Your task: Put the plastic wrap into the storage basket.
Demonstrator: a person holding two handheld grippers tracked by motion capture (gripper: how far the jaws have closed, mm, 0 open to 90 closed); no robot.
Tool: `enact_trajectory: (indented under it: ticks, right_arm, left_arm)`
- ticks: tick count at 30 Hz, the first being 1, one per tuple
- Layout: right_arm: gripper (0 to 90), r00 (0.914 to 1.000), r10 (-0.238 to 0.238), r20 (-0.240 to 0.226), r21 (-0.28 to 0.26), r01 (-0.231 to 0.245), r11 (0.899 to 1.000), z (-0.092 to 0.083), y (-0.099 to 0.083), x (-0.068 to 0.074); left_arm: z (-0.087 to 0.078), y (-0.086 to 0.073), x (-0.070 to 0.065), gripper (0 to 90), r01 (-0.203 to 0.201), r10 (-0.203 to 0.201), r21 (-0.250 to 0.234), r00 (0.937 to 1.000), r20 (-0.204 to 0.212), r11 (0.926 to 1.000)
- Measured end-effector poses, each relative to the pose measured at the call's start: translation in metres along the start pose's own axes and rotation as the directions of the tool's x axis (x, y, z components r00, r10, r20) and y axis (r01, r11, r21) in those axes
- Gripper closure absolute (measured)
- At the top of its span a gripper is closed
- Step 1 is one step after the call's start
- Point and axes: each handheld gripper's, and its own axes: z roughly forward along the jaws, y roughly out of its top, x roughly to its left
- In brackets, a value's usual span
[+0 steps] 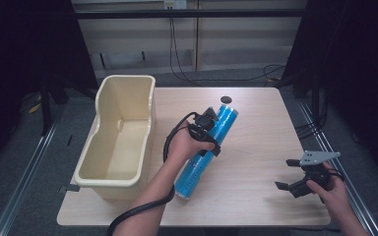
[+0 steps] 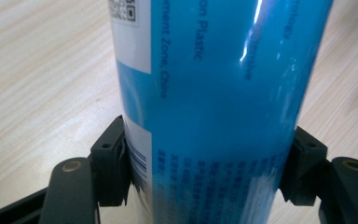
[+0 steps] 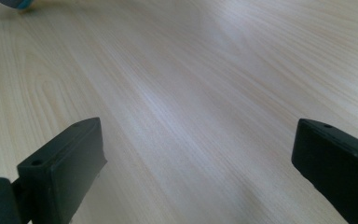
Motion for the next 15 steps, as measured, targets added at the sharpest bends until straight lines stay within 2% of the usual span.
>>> enact_trajectory:
  ticks: [2,3,6,7,10,13,14,15]
  right_arm:
    - [2.1,1.0,-0.002,0.001,0.0,0.002,1.0,0.0,0.0,0.0]
    - [2.1,1.0,-0.002,0.001,-0.001,0.002,1.0,0.0,0.0,0.0]
    - [2.1,1.0,0.0,-0.003,-0.004,0.0,1.0,0.0,0.0,0.0]
    - [2.1,1.0,-0.001,-0.004,-0.004,0.001,1.0,0.0,0.0,0.0]
    - [2.1,1.0,-0.001,-0.004,-0.002,0.001,1.0,0.0,0.001,0.0]
    - [2.1,1.0,-0.001,-0.004,-0.004,0.001,1.0,0.0,0.001,0.0]
    - [2.1,1.0,0.001,-0.003,-0.005,-0.001,1.0,0.0,0.001,0.0]
    - [2.1,1.0,0.002,-0.005,-0.006,-0.002,1.0,0.0,0.001,0.0]
  left_arm:
    - [-0.003,0.0,0.001,32.3,0.001,-0.001,-0.002,1.0,0.002,1.0]
    - [-0.006,0.001,0.002,32.3,0.004,-0.003,-0.013,0.9998,0.021,0.9999]
    - [-0.009,0.001,0.003,32.3,0.014,-0.014,-0.018,0.9996,0.024,0.9997]
    - [-0.011,0.0,0.003,32.4,0.017,-0.016,-0.035,0.9998,0.014,0.9993]
    - [-0.015,0.0,0.002,32.4,0.011,-0.011,-0.03,0.9999,0.007,0.9995]
    - [-0.021,0.0,0.004,32.3,0.028,-0.026,-0.053,0.9994,0.022,0.9982]
    - [-0.025,0.0,0.006,32.3,0.026,-0.025,-0.037,0.9993,0.026,0.999]
    - [-0.027,0.0,0.006,32.3,0.032,-0.031,-0.046,0.9992,0.026,0.9984]
